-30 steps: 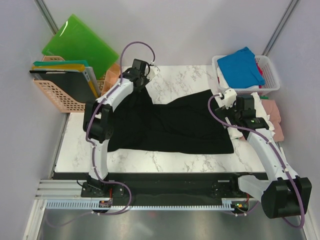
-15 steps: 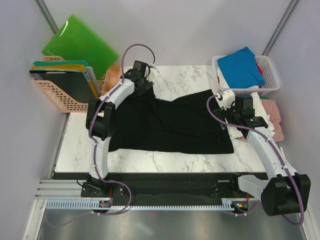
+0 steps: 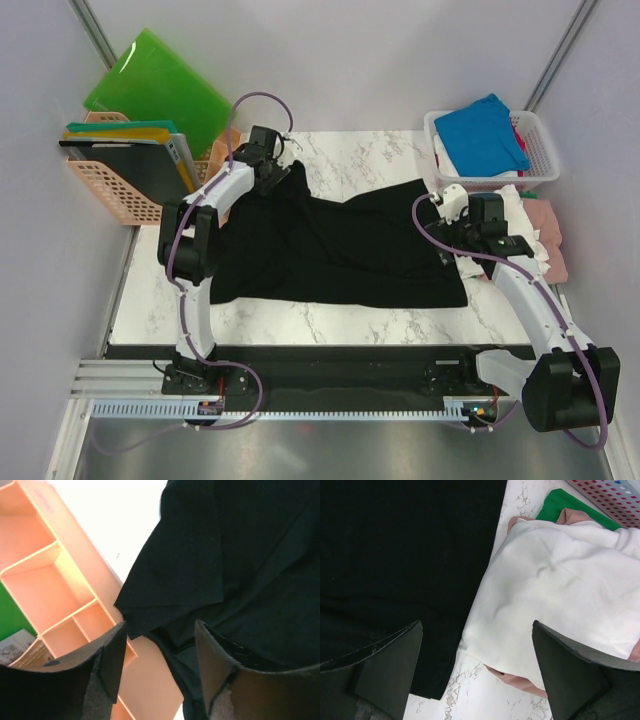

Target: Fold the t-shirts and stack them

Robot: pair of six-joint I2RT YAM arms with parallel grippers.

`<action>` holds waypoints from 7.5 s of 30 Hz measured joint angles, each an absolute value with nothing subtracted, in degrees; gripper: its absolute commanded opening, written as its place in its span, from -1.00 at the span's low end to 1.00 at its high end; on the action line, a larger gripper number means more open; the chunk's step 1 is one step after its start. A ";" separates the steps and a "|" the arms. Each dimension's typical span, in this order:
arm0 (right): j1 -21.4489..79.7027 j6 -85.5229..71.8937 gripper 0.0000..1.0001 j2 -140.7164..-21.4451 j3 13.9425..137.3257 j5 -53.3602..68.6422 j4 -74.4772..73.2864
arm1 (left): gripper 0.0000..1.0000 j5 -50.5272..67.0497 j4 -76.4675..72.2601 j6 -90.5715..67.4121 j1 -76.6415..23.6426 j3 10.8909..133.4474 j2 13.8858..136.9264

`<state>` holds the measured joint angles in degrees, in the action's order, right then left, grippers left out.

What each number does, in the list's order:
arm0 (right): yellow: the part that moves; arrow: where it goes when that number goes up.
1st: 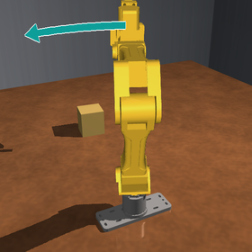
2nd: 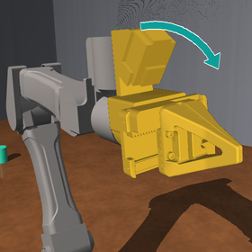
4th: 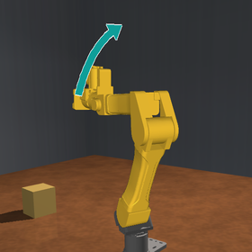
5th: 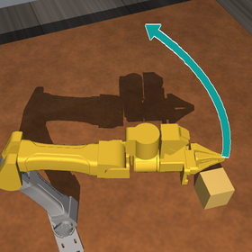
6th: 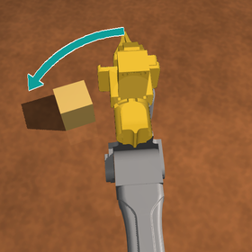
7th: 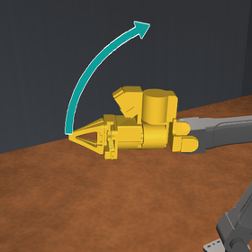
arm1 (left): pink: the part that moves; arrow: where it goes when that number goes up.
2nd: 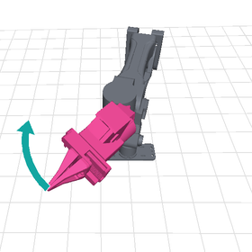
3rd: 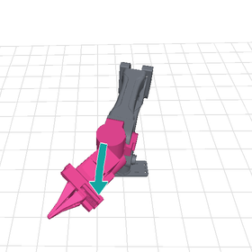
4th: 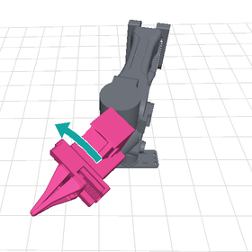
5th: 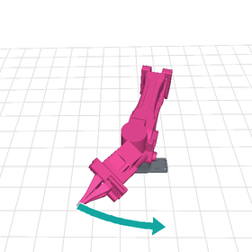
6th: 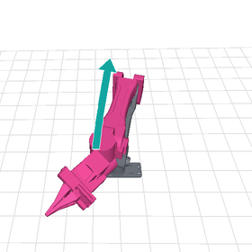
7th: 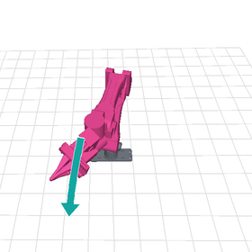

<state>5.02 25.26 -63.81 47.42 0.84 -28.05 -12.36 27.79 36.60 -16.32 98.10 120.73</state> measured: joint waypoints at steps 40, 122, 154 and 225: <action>5.02 25.26 0.96 -66.22 46.26 0.84 -27.53 | -0.01 -8.43 32.88 34.37 -19.38 105.32 128.14; 5.02 25.52 0.96 -70.57 45.84 4.40 -28.32 | -0.95 -1.98 33.10 35.29 -16.84 72.79 102.65; 5.02 25.89 0.96 -71.16 45.78 5.54 -29.19 | 0.25 2.46 30.22 31.97 -18.37 84.12 111.92; 5.02 26.41 0.96 -72.66 45.78 5.39 -29.45 | -0.95 -3.88 38.98 38.48 -13.93 82.26 93.17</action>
